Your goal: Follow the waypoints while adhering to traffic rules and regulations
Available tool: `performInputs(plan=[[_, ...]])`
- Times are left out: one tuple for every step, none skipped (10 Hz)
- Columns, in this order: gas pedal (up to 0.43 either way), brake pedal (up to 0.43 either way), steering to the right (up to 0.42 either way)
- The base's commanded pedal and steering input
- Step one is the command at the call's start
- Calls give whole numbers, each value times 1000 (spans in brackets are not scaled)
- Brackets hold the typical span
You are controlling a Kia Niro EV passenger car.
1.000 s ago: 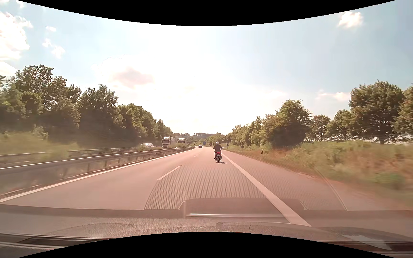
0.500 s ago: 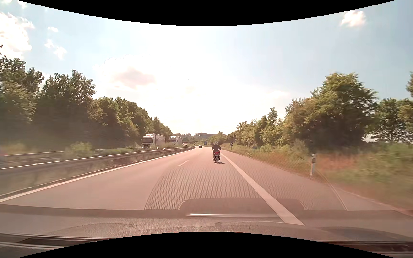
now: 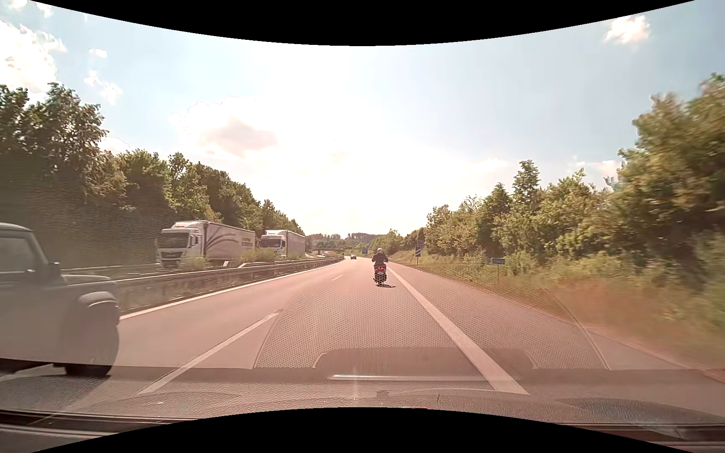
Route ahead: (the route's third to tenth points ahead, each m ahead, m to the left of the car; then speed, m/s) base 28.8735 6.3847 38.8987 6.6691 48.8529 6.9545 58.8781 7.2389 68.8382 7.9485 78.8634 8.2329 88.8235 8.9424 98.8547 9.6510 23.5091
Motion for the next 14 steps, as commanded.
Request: performInputs(plan=[[268,12,-4],[260,12,-3],[260,12,-3],[248,12,-3],[240,12,-3],[228,12,-3],[228,12,-4],[220,12,-5],[209,12,-6],[197,12,-6],[197,12,-6],[197,12,-6],[169,12,-5],[157,12,-4]])
